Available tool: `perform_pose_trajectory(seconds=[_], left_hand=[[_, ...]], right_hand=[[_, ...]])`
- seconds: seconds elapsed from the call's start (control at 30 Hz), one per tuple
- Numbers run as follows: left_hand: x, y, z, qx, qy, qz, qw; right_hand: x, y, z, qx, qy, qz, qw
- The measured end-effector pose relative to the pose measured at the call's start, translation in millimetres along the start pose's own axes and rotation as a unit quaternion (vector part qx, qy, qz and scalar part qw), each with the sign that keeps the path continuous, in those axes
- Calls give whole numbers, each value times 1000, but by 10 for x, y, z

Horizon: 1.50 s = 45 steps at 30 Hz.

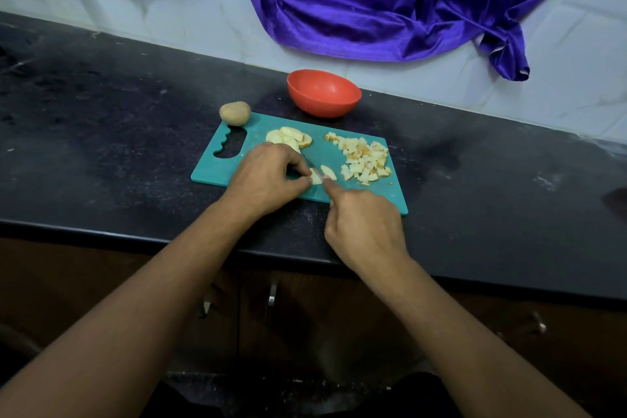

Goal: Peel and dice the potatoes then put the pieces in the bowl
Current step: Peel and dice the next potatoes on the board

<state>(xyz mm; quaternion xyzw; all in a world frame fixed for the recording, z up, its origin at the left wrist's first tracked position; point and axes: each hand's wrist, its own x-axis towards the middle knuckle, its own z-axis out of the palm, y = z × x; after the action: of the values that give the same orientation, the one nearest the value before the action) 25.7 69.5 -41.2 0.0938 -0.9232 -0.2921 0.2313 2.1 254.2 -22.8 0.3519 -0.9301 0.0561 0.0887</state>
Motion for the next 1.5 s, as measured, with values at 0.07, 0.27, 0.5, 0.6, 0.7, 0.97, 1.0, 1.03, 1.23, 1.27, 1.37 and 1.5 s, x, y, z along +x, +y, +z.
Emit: perform_pose_trajectory(seconds=[0.07,0.27,0.5,0.6,0.7,0.97,1.0,1.03,1.23,1.27,1.37,1.5], left_hand=[[-7,14,-11,1,-1,-3,1000],[-27,47,-32,1,0,-7,1000],[-38,69,-49,-5,5,-2,1000],[-35,53,-39,-9,4,0,1000],[-28,27,-25,-12,3,-3,1000],[-42,25,-31,0,4,-15,1000],[-47,26,-32,-2,5,-12,1000],[-53,24,-33,-5,6,-8,1000],[-69,36,-43,-12,16,-14,1000],[-65,36,-42,-12,14,-18,1000],[-51,19,-34,-13,8,-28,1000],[-48,25,-39,-6,9,-29,1000]], right_hand=[[6,1,18,47,17,33,998],[-23,48,57,150,52,56,986],[-60,24,54,109,63,11,992],[-50,36,15,86,42,-5,995],[-24,21,4,33,23,-19,999],[-31,30,62,140,52,56,987],[-50,33,65,152,58,50,985],[-75,31,65,157,62,40,985],[-110,14,74,117,64,6,991],[-106,10,67,108,62,0,992],[-89,7,42,88,49,-15,995],[-68,-50,17,17,26,-33,999]])
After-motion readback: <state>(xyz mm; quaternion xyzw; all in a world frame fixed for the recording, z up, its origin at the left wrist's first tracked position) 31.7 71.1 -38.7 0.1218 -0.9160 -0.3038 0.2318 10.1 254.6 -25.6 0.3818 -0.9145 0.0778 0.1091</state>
